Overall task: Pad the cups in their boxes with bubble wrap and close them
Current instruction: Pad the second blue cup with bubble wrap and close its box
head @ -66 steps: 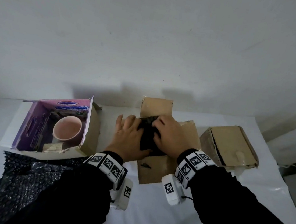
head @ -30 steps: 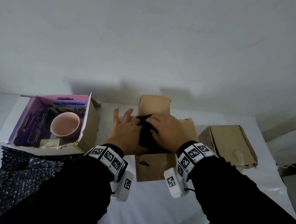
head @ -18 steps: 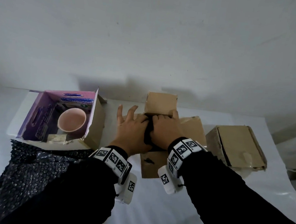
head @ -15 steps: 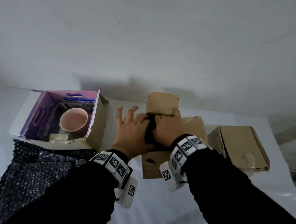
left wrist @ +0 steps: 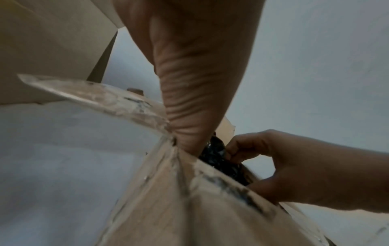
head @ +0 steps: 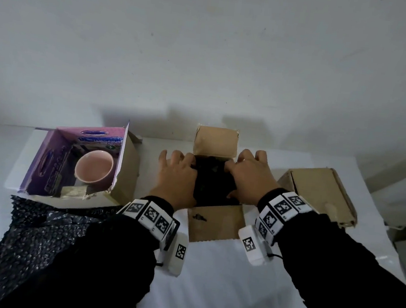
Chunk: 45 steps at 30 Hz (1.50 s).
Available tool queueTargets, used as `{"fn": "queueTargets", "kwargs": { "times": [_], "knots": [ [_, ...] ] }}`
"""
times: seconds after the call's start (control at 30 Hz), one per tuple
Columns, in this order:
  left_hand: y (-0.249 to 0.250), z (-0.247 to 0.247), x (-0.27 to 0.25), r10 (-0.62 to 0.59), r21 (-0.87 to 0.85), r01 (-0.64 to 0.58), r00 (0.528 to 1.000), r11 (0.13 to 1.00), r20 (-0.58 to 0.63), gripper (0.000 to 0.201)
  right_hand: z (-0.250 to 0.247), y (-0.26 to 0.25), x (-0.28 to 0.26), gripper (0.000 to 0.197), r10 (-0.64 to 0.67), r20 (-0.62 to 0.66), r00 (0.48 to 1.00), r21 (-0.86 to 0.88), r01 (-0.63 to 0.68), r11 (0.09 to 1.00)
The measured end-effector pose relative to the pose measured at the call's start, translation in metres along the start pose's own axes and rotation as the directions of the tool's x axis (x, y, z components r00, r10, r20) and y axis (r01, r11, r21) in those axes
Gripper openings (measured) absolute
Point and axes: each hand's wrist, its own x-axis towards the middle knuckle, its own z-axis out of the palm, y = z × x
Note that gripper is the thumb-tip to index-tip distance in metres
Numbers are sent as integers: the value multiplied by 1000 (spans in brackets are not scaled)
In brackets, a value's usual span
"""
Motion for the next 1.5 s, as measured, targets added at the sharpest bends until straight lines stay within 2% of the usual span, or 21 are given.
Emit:
{"fn": "queueTargets", "kwargs": {
  "times": [0.1, 0.23, 0.3, 0.37, 0.5, 0.6, 0.67, 0.77, 0.83, 0.9, 1.03, 1.17, 1.33, 1.5],
  "knots": [
    [0, 2, -1, -1, 3, 1, 1000, 1000, 30, 58, 10, -5, 0, 40, 37, -12, 999, -26, -37, 999],
    [-9, -3, -1, 60, 4, -61, 994, 998, 96, 60, 0, 2, -9, 39, -72, -160, 984, -17, 70, 997],
    [-12, -8, 0, 45, -50, -40, 994, 998, 98, 56, -10, 9, -16, 34, -94, -226, 970, -19, 92, 996],
    [-11, -14, 2, 13, -86, -9, 999, 996, 47, 52, -15, 10, -24, 30, -111, -204, 973, -55, 102, 993],
    [1, -13, 5, -6, -137, -14, 989, 991, -149, 49, -6, -3, -30, 32, -145, -115, 983, -105, 134, 985],
    [6, -2, 5, 23, -224, -58, 988, 973, -154, 45, -1, -4, -28, 30, -140, -95, 985, -67, 134, 989],
    [7, 3, 6, 46, -230, -81, 987, 970, -153, 42, -3, -2, -27, 23, -149, -136, 979, -28, 147, 989],
    [8, 4, 8, 92, -79, -103, 988, 992, -126, 41, -8, -8, -25, 19, -179, -309, 934, 46, 202, 978],
    [6, 4, 9, 99, 3, -99, 992, 995, -83, 40, -8, -19, -20, 29, -215, -250, 944, 115, 249, 962],
    [3, 4, 12, 102, 10, -102, 993, 995, -53, 38, -2, -24, -16, 34, -199, -186, 962, 195, 235, 952],
    [3, 0, 16, 112, 20, -112, 993, 994, -34, 34, 10, -26, -8, 39, -141, -255, 957, 262, 209, 942],
    [13, -7, 19, 62, 128, -63, 998, 990, 8, 34, 19, -28, 0, 36, -162, -257, 953, 107, 195, 975],
    [13, -12, 19, -18, 175, 18, 1000, 984, 1, 28, 20, -29, 3, 53, -117, -183, 976, 40, 126, 991],
    [4, -5, 18, -21, 150, 15, 999, 989, 38, 47, 14, -30, 6, 48, -71, -115, 991, 70, 79, 994]
  ]
}}
